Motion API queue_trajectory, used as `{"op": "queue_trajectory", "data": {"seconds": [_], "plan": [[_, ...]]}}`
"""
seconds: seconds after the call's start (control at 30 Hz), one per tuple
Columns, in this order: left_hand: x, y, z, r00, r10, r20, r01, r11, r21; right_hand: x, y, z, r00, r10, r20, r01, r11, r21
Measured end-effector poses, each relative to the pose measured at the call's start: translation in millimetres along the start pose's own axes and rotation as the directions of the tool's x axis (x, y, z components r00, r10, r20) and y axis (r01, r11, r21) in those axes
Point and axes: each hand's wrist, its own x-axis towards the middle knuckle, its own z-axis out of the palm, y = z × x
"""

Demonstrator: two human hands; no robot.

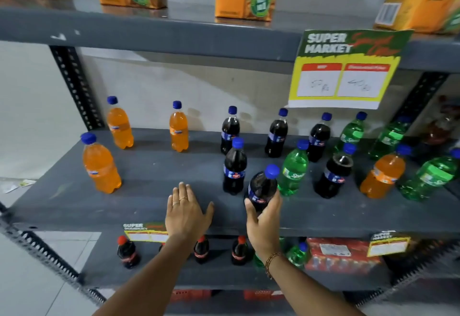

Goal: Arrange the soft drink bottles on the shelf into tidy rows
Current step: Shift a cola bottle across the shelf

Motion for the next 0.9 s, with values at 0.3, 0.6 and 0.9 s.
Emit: {"op": "queue_trajectory", "data": {"seconds": [0.3, 0.6, 0.9], "plan": [[-2, 40, 18, 0.996, -0.082, 0.025, 0.082, 0.997, -0.001, 28, 21, -35, 0.995, 0.066, 0.07, -0.058, 0.993, -0.105], [0, 50, 18, 0.992, -0.128, 0.012, 0.128, 0.992, 0.007, 35, 48, -66, 0.985, -0.011, -0.17, 0.006, 1.0, -0.028], [-2, 60, 24, 0.986, -0.164, -0.009, 0.164, 0.986, 0.0, 121, 102, -166, 0.632, 0.27, -0.727, -0.344, 0.938, 0.048]]}}
